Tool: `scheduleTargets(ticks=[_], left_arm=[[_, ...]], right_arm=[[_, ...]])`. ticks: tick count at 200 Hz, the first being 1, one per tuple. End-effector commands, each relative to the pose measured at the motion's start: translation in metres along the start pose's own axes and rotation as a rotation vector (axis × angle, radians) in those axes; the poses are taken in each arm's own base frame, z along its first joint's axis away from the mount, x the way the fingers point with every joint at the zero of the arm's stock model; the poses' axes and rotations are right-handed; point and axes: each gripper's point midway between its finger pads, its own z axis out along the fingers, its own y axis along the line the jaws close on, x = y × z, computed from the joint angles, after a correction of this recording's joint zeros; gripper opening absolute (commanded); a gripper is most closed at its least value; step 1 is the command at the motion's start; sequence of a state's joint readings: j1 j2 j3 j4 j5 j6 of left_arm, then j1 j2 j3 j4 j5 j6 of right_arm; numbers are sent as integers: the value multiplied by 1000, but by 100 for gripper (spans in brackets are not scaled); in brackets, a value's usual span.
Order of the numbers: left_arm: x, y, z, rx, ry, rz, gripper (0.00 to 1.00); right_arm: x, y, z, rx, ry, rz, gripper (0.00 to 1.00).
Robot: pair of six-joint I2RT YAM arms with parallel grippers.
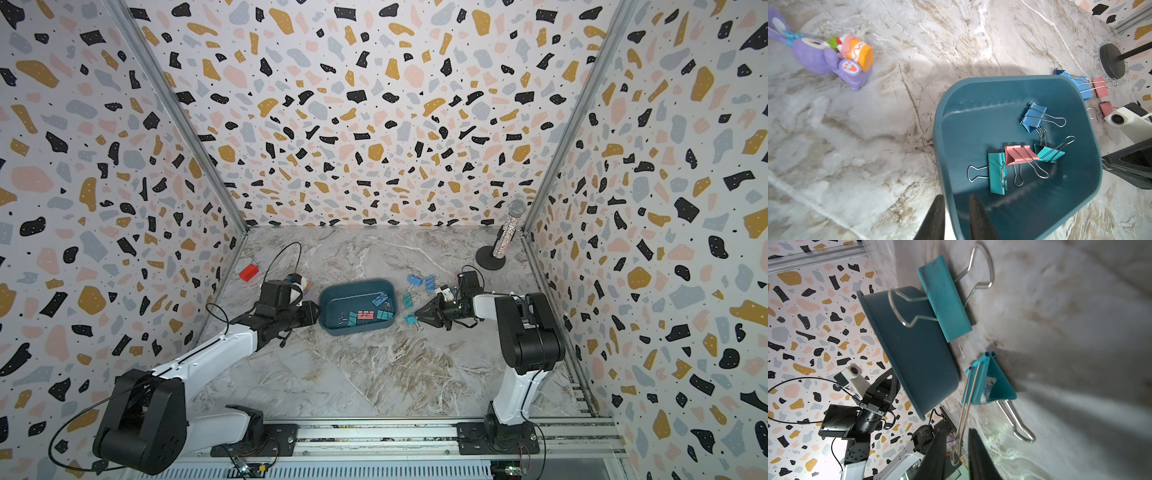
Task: Take out the binder clips from the storage box
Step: Pick up the binder clip from the storage box.
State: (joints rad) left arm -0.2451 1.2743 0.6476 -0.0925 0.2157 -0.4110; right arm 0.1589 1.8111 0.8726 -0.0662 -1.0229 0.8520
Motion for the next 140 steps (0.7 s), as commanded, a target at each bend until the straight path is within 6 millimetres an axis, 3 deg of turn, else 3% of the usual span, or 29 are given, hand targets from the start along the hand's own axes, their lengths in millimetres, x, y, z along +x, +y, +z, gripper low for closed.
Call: scheduleTargets(ticks=[1,68,104,140], left_arm=[[-1,2,-2,-8,-16,14,25],[0,3,-1,-13,-12,17,26],[-1,2,-1,-9,-12,17,26],[0,3,0,-13,-10,16,26]], right_arm=[[-4,12,-11,23,-36,-41,26],[-8,40,-67,85,-181,-139,28],[-5,58,-77,81,-193,-191,29],[7,100,-92,78,-238,-416,31]])
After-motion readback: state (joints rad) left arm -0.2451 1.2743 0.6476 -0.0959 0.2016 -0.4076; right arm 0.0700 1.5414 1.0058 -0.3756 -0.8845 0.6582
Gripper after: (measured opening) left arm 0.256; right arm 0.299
